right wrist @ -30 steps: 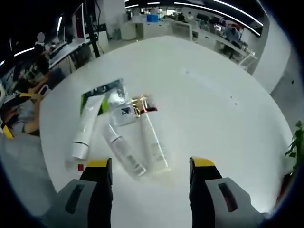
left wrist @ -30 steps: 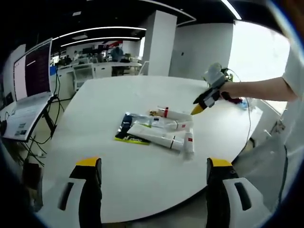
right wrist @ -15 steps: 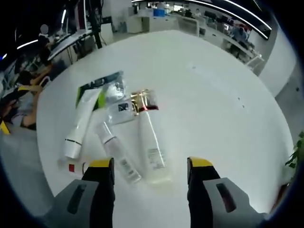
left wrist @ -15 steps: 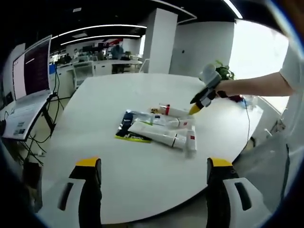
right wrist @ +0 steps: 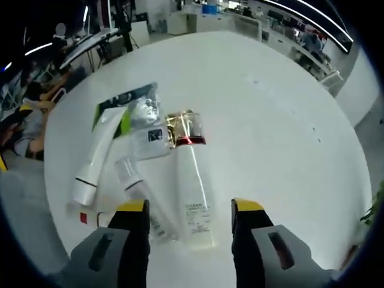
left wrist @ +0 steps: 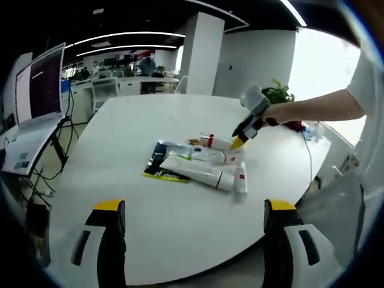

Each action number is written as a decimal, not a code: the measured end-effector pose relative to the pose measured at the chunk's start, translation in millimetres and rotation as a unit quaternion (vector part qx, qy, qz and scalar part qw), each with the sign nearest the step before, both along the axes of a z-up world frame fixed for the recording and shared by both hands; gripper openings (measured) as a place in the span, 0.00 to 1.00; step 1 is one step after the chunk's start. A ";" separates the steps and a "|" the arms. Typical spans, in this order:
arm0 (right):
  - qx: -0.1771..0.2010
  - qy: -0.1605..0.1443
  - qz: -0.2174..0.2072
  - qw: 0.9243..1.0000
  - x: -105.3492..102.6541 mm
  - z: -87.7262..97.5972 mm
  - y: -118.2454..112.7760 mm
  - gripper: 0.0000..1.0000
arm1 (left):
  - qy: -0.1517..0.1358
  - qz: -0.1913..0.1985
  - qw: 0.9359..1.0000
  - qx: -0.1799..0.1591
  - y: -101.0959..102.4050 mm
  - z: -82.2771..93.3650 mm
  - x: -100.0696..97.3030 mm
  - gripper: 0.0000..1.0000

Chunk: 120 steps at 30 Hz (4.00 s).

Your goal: Arrange the skincare products in the storage area until every visible bottle or jar stands upright without overlapping.

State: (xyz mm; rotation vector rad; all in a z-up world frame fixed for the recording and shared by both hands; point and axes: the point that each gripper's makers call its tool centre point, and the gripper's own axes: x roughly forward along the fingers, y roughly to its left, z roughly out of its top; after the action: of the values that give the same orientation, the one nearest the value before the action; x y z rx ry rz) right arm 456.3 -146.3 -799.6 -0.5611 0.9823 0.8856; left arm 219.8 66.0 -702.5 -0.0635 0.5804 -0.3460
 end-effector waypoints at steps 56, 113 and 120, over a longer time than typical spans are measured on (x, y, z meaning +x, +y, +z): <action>-0.060 0.029 0.059 0.996 19.5 -32.4 14.4 0.29 | 0.014 0.014 1.000 0.012 8.8 -8.1 0.2 0.87; 0.425 0.173 -0.130 0.879 -58.8 106.8 47.5 0.27 | 0.003 -0.010 1.000 0.005 -6.2 7.9 1.9 0.88; 0.552 0.153 -0.082 0.815 -75.1 162.2 61.4 0.27 | -0.015 -0.017 1.000 0.014 -2.5 26.7 10.3 0.88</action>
State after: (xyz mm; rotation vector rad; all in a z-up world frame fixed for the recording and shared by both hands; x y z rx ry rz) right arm 381.2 -85.0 -637.4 0.6748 0.6179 1.2308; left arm 230.1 63.5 -675.8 -0.0214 0.5571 -0.3712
